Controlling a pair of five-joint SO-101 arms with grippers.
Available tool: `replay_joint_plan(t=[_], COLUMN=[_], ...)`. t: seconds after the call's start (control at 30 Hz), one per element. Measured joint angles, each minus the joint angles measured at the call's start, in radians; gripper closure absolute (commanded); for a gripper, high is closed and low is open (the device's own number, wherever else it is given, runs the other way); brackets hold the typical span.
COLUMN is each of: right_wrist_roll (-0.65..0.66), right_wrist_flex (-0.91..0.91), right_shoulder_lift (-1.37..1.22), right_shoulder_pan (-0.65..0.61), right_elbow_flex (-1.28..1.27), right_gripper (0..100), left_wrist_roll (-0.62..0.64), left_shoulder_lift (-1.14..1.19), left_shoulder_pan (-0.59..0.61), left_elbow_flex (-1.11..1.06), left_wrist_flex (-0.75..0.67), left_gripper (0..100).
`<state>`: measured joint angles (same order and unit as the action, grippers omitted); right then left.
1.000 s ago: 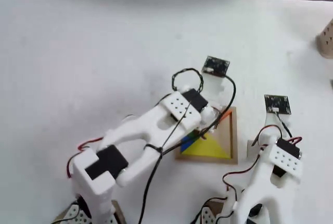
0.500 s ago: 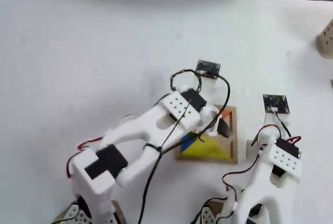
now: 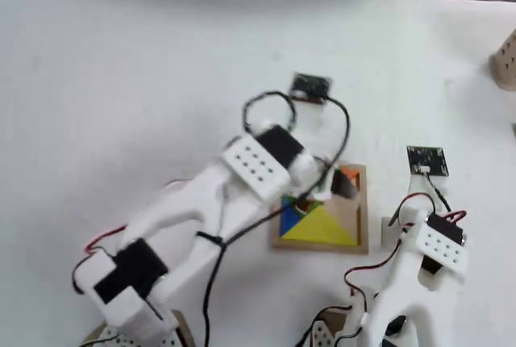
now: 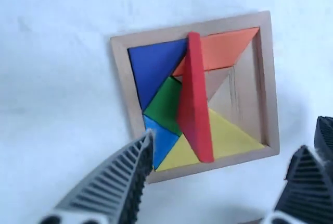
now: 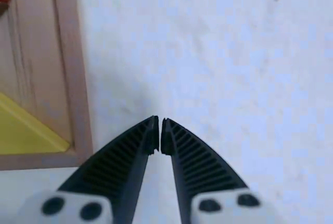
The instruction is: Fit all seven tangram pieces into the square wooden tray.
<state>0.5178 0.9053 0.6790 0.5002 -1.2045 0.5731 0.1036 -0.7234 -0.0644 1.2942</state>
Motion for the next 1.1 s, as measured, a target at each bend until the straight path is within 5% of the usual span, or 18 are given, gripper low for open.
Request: replay_joint_plan(t=[0.17, 0.4, 0.57, 0.73, 1.1], right_wrist_roll=[0.0, 0.0, 0.0, 0.0, 0.0], right_wrist_flex=[0.0, 0.0, 0.0, 0.0, 0.0], right_shoulder_lift=[0.0, 0.002, 0.002, 0.002, 0.002], right_shoulder_pan=[0.0, -0.005, -0.023, -0.023, -0.031], right_elbow_flex=[0.0, -0.014, -0.018, -0.018, -0.018], right_gripper=[98.1, 98.1, 98.1, 98.1, 98.1], left_wrist_roll=[-0.018, -0.084, -0.091, -0.091, -0.091], left_shoulder_lift=[-0.069, -0.169, -0.175, -0.143, -0.137], left_shoulder_pan=[0.026, 0.064, 0.153, 0.11, 0.023], left_elbow_flex=[0.0, 0.0, -0.081, -0.279, -0.313], left_wrist_flex=[0.044, 0.058, -0.089, -0.284, -0.324], left_gripper=[64, 99, 98, 98, 98])
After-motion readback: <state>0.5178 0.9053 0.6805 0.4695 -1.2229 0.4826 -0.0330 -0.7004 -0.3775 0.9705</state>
